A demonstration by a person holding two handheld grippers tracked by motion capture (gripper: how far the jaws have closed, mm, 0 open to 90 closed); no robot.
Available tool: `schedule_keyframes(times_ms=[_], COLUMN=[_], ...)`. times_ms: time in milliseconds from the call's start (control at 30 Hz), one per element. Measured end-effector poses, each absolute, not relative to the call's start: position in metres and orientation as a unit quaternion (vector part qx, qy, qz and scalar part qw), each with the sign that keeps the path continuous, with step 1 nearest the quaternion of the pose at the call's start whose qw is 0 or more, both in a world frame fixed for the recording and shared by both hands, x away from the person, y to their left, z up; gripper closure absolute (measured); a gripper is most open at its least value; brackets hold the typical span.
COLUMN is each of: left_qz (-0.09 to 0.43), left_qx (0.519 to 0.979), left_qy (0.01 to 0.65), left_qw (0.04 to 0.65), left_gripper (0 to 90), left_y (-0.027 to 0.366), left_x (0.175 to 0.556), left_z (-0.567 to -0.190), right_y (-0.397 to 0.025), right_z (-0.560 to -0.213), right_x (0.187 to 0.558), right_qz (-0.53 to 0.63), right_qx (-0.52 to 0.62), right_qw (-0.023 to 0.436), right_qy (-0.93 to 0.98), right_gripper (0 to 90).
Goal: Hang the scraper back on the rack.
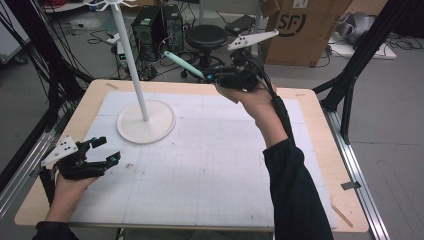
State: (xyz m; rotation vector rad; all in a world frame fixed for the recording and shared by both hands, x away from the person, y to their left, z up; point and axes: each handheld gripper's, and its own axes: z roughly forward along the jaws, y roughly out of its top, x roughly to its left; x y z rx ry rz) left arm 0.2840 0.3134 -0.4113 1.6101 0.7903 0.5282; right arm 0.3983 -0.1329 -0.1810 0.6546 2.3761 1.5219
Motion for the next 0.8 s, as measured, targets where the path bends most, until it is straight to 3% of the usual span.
schedule_keyframes(times_ms=[400,800], left_qz=[0.219,0.213], left_qx=[0.69,0.694], left_qy=[0.341,0.339], left_qw=[0.6,0.599], left_gripper=[17.5,17.5], left_y=[0.314,0.313], left_x=[0.285,0.284], left_z=[-0.411,-0.411], right_y=[-0.094,-0.066], right_z=[-0.139,-0.122], right_x=[0.407,0.406], right_qz=[0.538,0.557], right_qx=[0.217,0.206], right_qw=[0.133,0.137], right_qy=[0.804,0.793], right_gripper=[81.1,81.2])
